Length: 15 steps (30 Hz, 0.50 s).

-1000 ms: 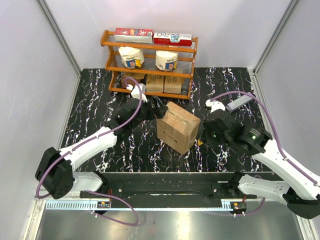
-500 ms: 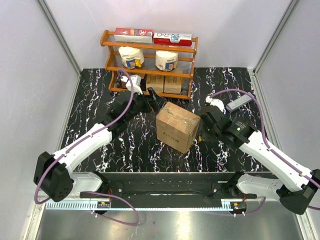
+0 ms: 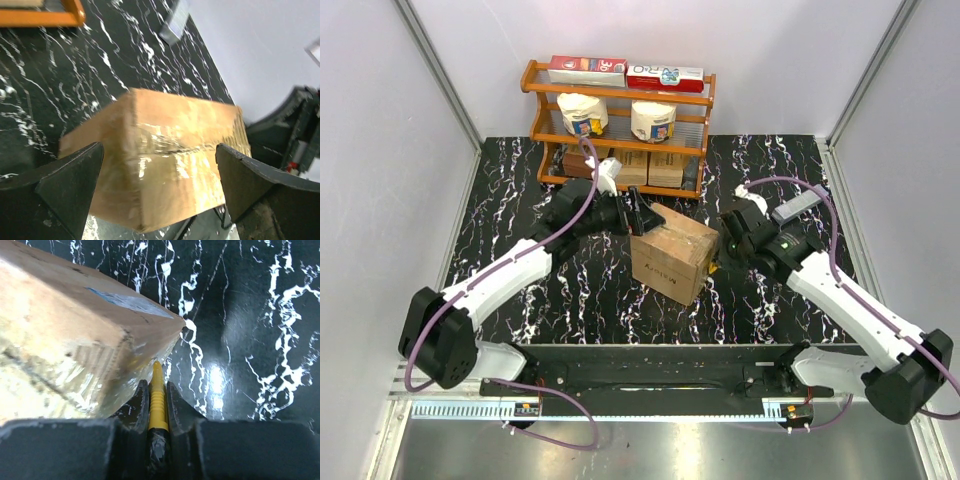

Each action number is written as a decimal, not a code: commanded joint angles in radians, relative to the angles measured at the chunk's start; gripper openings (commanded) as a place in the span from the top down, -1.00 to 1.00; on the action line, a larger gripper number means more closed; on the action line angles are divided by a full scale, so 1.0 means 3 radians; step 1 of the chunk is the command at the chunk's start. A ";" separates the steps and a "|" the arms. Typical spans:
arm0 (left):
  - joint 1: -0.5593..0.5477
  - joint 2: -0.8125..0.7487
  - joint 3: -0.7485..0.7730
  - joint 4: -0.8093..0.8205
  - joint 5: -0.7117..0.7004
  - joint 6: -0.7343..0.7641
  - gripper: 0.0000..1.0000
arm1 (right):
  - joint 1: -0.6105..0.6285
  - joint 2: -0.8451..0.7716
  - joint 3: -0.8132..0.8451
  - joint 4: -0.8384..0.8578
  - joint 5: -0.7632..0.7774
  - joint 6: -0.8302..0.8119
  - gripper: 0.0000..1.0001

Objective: Unpack the express box

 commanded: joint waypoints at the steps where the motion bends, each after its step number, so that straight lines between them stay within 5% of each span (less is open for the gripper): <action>1: 0.0010 0.0094 0.0015 0.0112 0.0705 0.0016 -0.96 | -0.0049 0.0221 0.0012 0.0474 -0.0238 -0.0137 1.00; 15: 0.0010 -0.0549 -0.0598 0.0117 0.0788 0.0114 -0.65 | -0.0044 0.0696 0.0385 0.1062 -0.0596 -0.0909 1.00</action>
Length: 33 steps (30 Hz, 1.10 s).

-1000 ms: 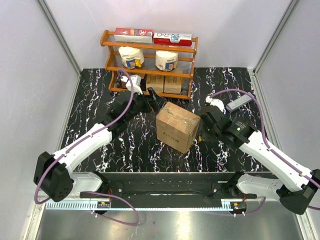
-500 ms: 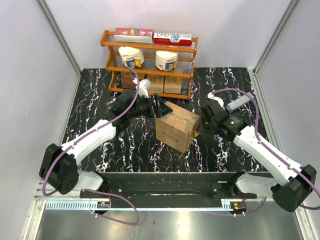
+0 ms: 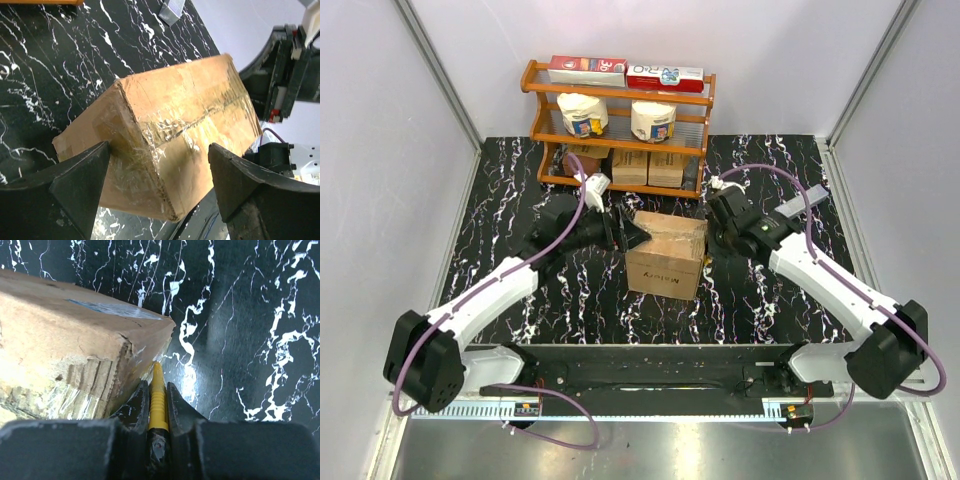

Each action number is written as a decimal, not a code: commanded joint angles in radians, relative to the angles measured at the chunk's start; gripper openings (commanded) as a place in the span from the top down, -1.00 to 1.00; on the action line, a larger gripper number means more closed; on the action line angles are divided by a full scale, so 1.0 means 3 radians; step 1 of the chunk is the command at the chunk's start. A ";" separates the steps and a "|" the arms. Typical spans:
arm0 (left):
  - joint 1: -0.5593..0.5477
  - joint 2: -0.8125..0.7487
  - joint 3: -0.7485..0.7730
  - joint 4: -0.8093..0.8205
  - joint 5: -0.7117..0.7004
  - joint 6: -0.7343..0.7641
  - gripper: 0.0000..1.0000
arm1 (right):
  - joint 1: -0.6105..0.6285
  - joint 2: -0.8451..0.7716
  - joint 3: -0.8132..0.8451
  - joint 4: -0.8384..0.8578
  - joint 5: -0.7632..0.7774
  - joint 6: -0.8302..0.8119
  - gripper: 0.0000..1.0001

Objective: Unpack the express box

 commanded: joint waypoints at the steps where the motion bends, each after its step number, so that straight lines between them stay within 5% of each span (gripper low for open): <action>1: -0.0082 -0.0300 -0.0209 -0.0015 0.0308 -0.0041 -0.63 | 0.0020 0.0173 0.0271 0.0791 -0.0452 -0.0252 1.00; 10: -0.0077 -0.0807 -0.0149 -0.0506 -0.0422 0.0245 -0.80 | 0.0019 0.0153 0.0241 0.0910 -0.0663 -0.0109 1.00; 23: 0.0000 -0.0265 0.0895 -0.1171 -0.1364 0.0654 -0.98 | 0.0014 -0.0200 0.0450 0.0541 0.0232 0.0014 1.00; 33: 0.0015 0.0123 0.1150 -0.0997 -0.0801 0.0900 -0.96 | 0.0014 -0.0665 0.0287 0.0807 0.0064 0.0157 1.00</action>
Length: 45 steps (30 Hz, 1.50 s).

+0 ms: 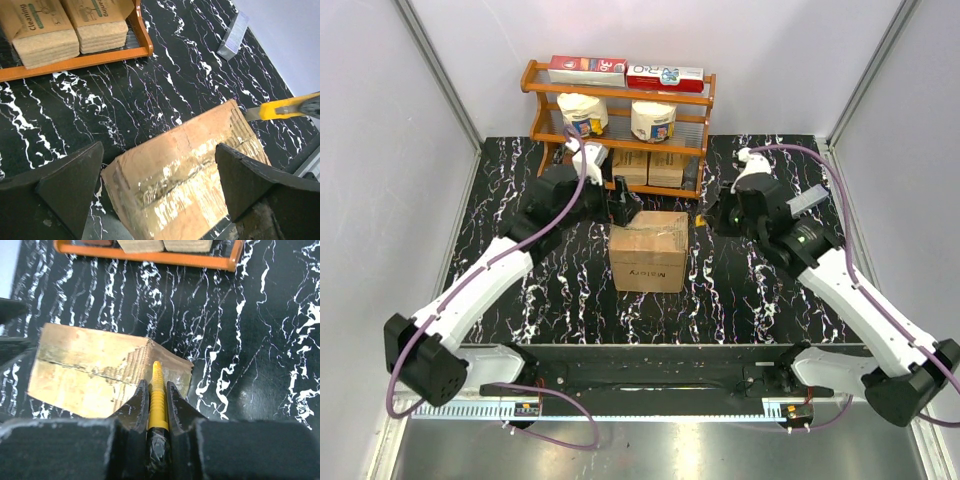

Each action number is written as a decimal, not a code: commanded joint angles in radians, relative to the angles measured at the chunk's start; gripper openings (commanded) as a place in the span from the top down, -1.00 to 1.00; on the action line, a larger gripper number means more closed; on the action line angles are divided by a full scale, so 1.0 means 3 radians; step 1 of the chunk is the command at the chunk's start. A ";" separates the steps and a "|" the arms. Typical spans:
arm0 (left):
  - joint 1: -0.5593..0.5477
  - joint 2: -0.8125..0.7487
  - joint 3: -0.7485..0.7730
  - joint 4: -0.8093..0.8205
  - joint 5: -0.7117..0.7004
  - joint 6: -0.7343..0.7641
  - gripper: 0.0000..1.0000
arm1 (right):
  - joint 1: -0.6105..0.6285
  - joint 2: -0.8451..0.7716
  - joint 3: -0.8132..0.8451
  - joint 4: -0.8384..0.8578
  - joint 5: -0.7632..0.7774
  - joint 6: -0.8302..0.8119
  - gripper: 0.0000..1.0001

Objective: Unpack the express box

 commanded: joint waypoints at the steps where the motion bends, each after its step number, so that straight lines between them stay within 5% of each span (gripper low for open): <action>1: 0.0004 0.0242 0.0253 0.0067 0.0128 0.0083 -0.95 | 0.0024 -0.0275 -0.0053 0.0302 -0.0041 0.0137 1.00; 15: 0.0004 0.0278 0.0059 -0.0030 -0.0118 -0.0285 -0.98 | 0.0024 -0.0235 -0.0145 0.0497 -0.0071 0.0428 1.00; 31: 0.0004 -0.0243 -0.0601 0.0240 0.0409 -0.1042 -0.83 | 0.0019 0.0001 -0.0150 0.0425 -0.0071 0.0336 1.00; 39: 0.0009 -0.0316 -0.0178 0.0052 -0.0077 -0.0296 -0.96 | 0.0019 -0.0081 -0.0002 0.0568 -0.0102 0.0137 1.00; 45: 0.0009 0.0241 0.0436 0.0026 0.0213 0.0037 -0.98 | 0.0019 -0.0209 0.0039 0.0676 -0.0051 0.0035 1.00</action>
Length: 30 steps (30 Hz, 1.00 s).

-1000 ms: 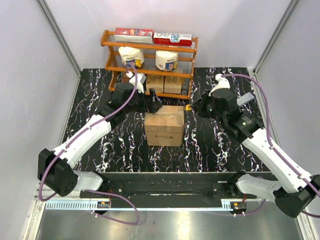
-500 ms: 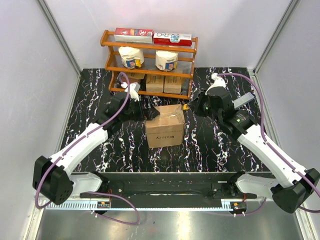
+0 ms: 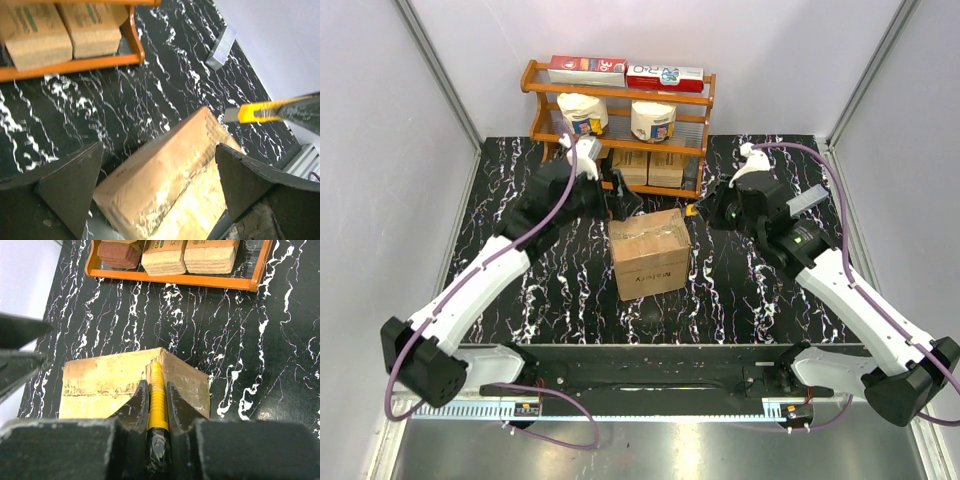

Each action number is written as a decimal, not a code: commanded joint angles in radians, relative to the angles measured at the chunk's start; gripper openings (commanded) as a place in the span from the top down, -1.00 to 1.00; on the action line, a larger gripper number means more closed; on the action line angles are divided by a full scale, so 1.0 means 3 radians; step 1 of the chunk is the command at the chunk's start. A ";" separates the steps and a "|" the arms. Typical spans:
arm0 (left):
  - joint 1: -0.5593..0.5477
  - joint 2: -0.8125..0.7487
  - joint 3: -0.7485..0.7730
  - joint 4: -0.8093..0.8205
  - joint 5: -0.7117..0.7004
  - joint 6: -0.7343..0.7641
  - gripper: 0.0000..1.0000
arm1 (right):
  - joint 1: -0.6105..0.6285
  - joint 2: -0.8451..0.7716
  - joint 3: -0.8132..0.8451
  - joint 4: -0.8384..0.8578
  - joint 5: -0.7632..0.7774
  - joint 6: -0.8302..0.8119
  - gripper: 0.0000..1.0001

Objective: Unpack the express box

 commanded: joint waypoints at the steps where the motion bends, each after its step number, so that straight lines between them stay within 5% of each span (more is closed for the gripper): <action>1: -0.0002 0.0439 0.0452 0.0117 0.0242 0.0341 -0.98 | 0.0022 -0.0167 0.0137 0.0171 0.0033 -0.0135 1.00; 7: -0.0038 0.0931 0.0759 0.0112 0.0652 0.0336 -0.82 | 0.0017 -0.0279 -0.0037 0.0202 -0.0044 -0.0104 1.00; 14: -0.0120 0.1259 0.1009 0.0107 0.0831 0.0320 -0.38 | 0.0022 -0.0361 -0.0190 0.0253 -0.0008 -0.0084 1.00; 30: -0.0243 0.1504 0.1097 0.0163 0.0739 0.0346 -0.44 | 0.0012 -0.0239 -0.0231 0.0376 -0.0074 -0.0150 1.00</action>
